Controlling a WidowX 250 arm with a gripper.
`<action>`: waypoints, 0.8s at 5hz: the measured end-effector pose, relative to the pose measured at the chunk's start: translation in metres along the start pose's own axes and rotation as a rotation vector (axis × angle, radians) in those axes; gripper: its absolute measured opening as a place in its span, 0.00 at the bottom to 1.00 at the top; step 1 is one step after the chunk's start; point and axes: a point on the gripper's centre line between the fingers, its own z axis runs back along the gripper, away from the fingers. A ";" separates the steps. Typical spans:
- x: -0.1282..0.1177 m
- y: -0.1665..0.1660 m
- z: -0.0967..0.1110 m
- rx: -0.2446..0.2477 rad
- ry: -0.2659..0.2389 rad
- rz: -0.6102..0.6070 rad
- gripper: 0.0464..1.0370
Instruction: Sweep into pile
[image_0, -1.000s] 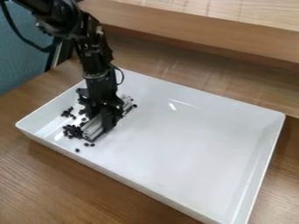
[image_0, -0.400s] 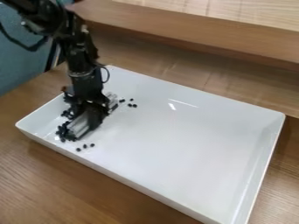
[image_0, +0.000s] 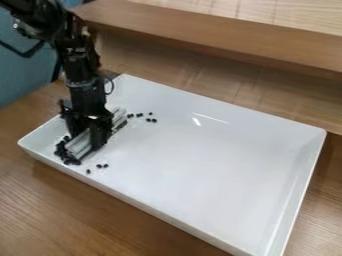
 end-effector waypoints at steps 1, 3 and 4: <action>0.003 -0.002 0.004 -0.019 -0.004 0.003 0.96; 0.014 -0.015 0.014 -0.066 -0.024 -0.021 0.96; 0.025 -0.029 0.029 -0.075 -0.042 -0.066 0.96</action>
